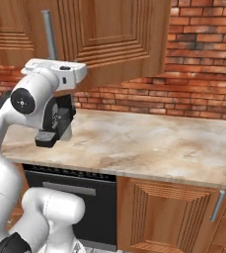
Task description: Open the cabinet. Pick the bar soap and place it next to the sink. Then close the cabinet.
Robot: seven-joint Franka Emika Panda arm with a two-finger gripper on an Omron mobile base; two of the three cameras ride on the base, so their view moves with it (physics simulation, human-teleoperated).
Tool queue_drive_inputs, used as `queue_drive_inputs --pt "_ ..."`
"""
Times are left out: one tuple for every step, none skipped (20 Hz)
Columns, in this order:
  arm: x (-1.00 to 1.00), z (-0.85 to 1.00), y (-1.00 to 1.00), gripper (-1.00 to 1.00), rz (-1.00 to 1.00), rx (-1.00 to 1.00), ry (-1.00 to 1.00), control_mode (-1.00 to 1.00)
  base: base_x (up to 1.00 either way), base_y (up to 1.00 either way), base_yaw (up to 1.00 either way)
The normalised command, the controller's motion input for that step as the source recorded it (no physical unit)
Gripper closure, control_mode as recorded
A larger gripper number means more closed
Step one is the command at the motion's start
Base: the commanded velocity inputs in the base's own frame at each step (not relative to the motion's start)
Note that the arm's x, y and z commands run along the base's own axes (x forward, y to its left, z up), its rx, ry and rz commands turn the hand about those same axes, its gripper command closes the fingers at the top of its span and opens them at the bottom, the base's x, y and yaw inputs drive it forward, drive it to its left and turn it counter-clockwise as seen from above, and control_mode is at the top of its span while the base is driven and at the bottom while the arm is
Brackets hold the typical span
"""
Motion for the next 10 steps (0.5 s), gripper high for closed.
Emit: queue_drive_inputs --pt "0.62 0.0 0.0 -1.0 0.03 0.0 0.0 -1.0 0.0 0.0 0.0" --pt "0.63 0.0 0.0 -1.0 0.02 0.0 0.01 -1.0 0.0 0.0 0.0" --pt "0.66 0.0 0.01 -1.0 0.01 0.0 0.01 -1.0 0.0 0.0 0.0" --pt "0.65 0.0 0.0 -1.0 0.0 0.0 0.06 -1.0 0.0 0.0 0.0" --pt "0.67 0.0 0.03 -1.0 0.0 0.0 0.08 -1.0 0.0 0.0 0.0" --pt "0.66 0.0 0.0 -1.0 0.0 0.0 0.06 -1.0 0.0 0.0 0.0" --pt "0.68 0.0 0.0 -1.0 0.0 0.0 0.03 -1.0 0.0 0.0 0.0" --pt "0.72 0.0 0.0 -1.0 0.0 0.0 0.01 -1.0 0.0 0.0 0.0" --pt "0.78 0.0 0.0 -1.0 0.0 0.0 0.02 -1.0 0.0 0.0 0.0" --pt "0.83 0.0 0.0 -1.0 0.01 0.0 0.01 -1.0 0.0 0.0 0.0"
